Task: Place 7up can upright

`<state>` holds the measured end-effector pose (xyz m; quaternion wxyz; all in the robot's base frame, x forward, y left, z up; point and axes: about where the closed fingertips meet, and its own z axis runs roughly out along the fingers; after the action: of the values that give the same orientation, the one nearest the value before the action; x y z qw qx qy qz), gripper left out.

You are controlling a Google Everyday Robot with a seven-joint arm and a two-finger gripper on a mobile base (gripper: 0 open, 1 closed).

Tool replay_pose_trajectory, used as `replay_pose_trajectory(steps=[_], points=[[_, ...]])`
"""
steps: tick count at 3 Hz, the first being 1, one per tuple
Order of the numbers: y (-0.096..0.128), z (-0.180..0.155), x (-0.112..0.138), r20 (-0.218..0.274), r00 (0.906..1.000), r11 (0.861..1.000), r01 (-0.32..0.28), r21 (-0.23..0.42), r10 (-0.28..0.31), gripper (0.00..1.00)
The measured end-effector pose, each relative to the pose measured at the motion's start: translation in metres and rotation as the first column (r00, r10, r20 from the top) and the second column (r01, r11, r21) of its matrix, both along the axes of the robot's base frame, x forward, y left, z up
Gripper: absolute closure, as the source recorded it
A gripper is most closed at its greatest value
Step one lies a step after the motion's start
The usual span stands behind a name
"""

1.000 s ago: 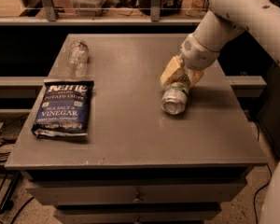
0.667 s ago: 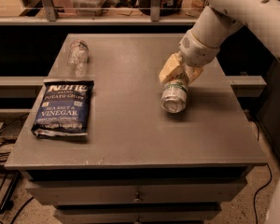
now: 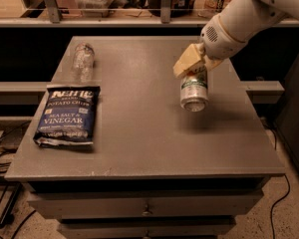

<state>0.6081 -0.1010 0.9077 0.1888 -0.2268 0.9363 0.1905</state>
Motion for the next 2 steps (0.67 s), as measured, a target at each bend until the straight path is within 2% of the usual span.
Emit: replay_pose_trajectory(steps=[1, 2], points=[[0.011, 0.023, -0.004, 0.154, 0.9716, 0.979, -0.193, 0.072, 0.180, 1.00], [0.026, 0.034, -0.010, 0.268, 0.9123, 0.931, -0.349, 0.110, 0.310, 1.00]])
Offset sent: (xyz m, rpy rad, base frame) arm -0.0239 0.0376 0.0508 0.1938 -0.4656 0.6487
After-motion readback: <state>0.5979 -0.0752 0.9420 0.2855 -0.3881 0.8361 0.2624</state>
